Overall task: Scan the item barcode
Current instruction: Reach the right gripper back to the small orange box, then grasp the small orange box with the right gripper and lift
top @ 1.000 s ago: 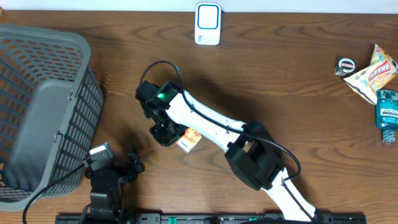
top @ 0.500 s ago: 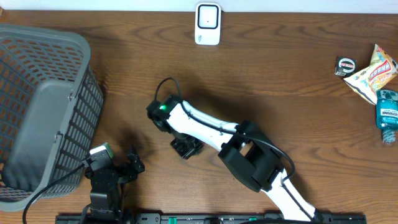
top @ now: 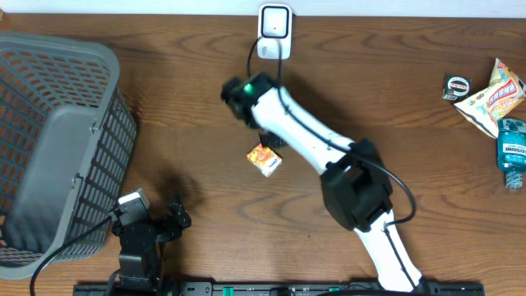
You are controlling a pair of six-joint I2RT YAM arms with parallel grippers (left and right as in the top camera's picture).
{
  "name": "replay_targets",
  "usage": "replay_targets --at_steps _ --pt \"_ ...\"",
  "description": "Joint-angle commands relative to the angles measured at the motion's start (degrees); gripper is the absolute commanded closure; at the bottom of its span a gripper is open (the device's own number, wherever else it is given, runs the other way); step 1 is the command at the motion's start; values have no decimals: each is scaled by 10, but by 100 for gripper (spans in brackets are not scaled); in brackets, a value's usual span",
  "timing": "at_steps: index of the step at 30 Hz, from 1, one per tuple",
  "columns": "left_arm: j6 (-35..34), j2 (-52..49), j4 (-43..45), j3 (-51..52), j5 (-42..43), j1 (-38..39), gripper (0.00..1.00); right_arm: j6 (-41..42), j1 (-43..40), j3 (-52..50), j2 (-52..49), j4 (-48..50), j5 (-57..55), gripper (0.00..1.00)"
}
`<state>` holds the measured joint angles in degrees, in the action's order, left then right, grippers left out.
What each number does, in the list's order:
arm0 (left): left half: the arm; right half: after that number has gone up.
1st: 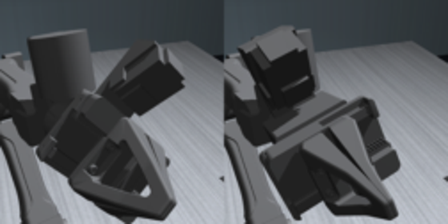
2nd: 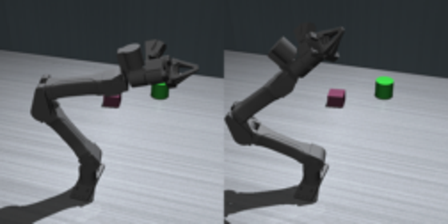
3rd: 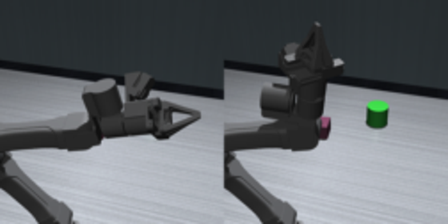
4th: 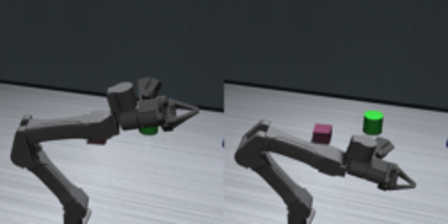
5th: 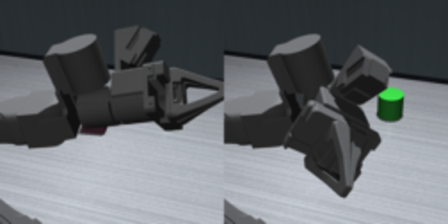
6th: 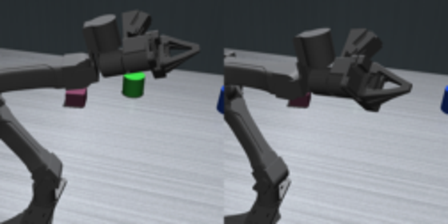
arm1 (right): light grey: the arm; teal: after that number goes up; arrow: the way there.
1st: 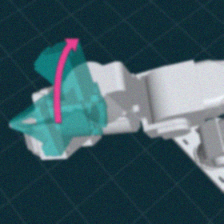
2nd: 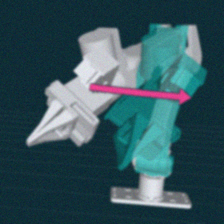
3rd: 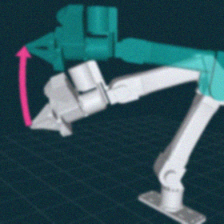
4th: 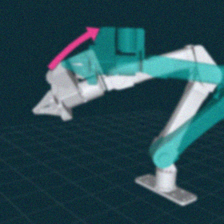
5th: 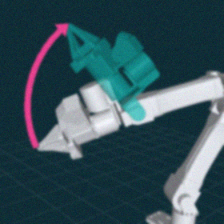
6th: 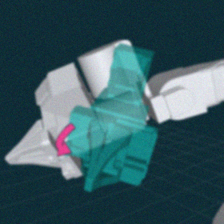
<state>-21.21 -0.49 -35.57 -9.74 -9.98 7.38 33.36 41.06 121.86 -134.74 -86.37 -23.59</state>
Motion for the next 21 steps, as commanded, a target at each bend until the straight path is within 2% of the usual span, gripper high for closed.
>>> replay_targets --at_steps 1,2,3,4,7,9,12,16,18,21 --pt "-5 3 -4 6 -6 -1 2 53 -22 55 10 0 189 55" --pt "-5 3 -4 6 -6 -1 2 85 -30 58 10 0 234 60" --pt "-5 3 -4 6 -6 -1 2 120 -36 58 10 0 262 71" --pt "-5 3 -4 6 -6 -1 2 170 -44 58 10 0 282 71" --pt "-5 3 -4 6 -6 -1 2 274 -63 51 10 12 302 56" --pt "-5 3 -4 6 -6 -1 2 276 -70 51 10 21 322 51" --pt "-5 3 -4 6 -6 -1 2 223 -77 51 10 31 312 49" --pt "-5 3 -4 6 -6 -1 2 42 -78 46 10 52 341 35" --pt "-5 3 -4 6 -6 -1 2 -18 -79 35 10 47 374 32" --pt "-5 3 -4 6 -6 -1 2 -50 -82 -1 10 59 389 36"
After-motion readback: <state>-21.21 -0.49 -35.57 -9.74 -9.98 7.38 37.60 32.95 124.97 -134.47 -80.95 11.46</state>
